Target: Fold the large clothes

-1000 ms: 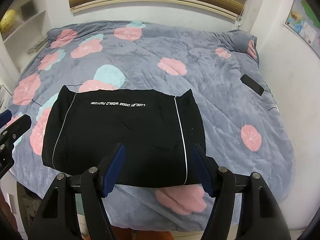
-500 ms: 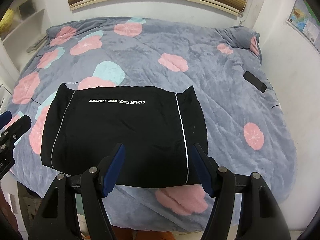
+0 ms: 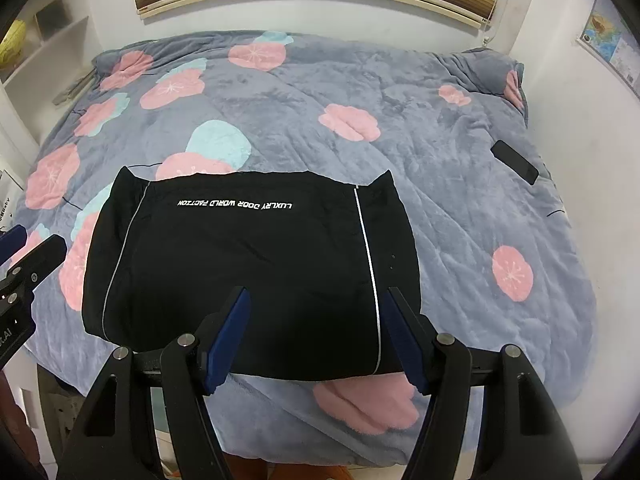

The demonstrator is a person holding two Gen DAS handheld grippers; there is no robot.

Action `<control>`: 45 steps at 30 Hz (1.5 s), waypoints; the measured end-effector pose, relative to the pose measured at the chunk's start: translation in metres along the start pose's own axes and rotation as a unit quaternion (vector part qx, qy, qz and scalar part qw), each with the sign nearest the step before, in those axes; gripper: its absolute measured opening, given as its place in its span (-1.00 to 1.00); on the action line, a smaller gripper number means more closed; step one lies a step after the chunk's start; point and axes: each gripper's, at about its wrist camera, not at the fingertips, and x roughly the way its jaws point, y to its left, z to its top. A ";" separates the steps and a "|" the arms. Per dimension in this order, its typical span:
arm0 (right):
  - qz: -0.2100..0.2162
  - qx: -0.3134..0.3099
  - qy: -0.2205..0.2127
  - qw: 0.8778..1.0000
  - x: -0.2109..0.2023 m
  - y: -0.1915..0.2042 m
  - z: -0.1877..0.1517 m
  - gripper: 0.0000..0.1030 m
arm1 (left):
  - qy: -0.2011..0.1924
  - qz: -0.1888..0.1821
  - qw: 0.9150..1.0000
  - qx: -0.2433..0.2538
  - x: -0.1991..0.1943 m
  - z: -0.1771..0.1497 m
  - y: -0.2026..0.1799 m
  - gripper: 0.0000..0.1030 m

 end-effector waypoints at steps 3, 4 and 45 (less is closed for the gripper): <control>0.000 0.000 0.001 1.000 0.000 0.000 0.000 0.35 | 0.000 0.001 1.000 0.002 0.002 0.001 0.002 0.41; 0.001 0.000 0.002 1.000 0.001 0.000 0.001 0.35 | 0.000 0.001 1.000 0.002 0.002 0.000 0.003 0.41; 0.015 -0.012 0.002 1.000 0.016 0.008 0.020 0.35 | 0.004 0.021 1.000 0.013 0.016 0.029 0.010 0.41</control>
